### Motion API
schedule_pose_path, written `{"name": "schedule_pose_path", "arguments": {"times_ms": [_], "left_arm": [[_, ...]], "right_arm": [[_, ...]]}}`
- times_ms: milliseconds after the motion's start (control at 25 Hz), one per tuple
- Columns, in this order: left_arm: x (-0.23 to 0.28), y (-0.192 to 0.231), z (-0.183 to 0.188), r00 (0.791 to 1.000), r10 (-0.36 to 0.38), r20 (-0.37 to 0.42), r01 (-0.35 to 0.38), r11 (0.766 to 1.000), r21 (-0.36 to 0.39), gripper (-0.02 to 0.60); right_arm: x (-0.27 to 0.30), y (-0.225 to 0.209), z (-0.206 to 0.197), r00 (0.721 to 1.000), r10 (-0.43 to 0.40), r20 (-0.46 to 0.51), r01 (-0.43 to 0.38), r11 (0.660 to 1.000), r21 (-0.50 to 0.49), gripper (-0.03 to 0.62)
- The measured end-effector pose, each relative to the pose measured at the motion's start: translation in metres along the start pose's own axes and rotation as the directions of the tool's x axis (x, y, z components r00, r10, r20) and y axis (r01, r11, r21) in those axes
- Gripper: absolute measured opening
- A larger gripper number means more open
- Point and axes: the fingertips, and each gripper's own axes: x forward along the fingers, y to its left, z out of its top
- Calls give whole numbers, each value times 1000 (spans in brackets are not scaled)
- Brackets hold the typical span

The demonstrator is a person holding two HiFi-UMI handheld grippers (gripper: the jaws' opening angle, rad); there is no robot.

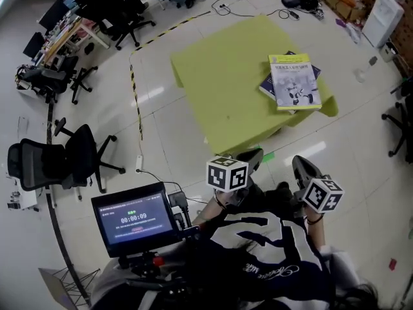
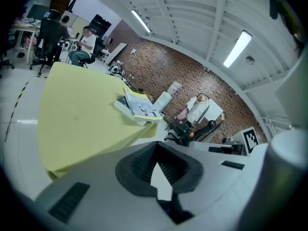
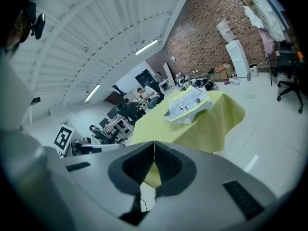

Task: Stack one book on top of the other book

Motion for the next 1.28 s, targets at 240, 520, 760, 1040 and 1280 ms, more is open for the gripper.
{"name": "schedule_pose_path", "arguments": {"times_ms": [240, 520, 760, 1040, 1280], "left_arm": [[-22, -23, -22, 999, 4, 34, -5, 1000, 17, 5], [-19, -66, -46, 997, 24, 70, -21, 999, -38, 5], [-12, -121, -83, 994, 44, 98, -43, 999, -15, 5], [-22, -155, -131, 992, 95, 87, -93, 995, -23, 5], [-37, -168, -162, 981, 150, 124, -144, 988, -51, 5]], "right_arm": [[-24, 15, -10, 999, 27, 20, -27, 1000, -7, -2], [-69, 19, -25, 996, 88, -6, -88, 996, -21, -2], [-124, -2, -48, 995, 93, -39, -94, 995, -30, -2], [-158, -6, -76, 983, 159, -91, -162, 986, -32, -2], [-172, 10, -114, 951, 244, -189, -263, 961, -83, -2]]}}
